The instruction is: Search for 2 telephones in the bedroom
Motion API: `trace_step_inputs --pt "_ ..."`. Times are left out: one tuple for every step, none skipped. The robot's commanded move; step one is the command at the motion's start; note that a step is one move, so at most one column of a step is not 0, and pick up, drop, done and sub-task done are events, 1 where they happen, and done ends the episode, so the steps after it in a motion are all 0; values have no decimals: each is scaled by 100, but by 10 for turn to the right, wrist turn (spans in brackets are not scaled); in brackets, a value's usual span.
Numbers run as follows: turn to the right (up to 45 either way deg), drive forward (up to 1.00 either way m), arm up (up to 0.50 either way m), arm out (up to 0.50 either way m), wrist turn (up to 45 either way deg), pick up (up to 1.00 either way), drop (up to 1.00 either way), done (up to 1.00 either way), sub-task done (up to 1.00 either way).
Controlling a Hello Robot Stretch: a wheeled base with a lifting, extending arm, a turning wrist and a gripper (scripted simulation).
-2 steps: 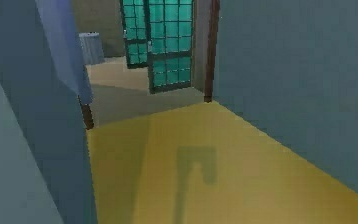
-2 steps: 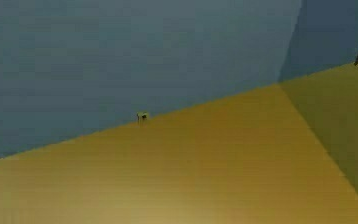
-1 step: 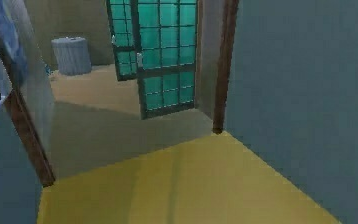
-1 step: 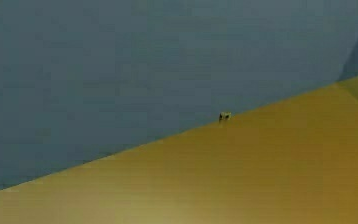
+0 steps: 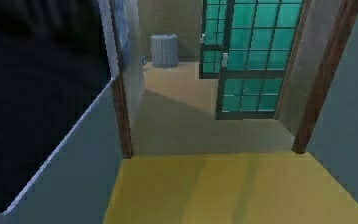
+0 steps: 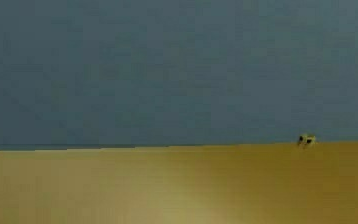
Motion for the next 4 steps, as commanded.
trace_step_inputs --pt "0 100 0 0 0 0 0 0 0" --pt "-30 0 0 0 0 0 0 0 0" --pt "0 100 0 0 0 0 0 0 0" --pt "-30 0 0 0 0 0 0 0 0"
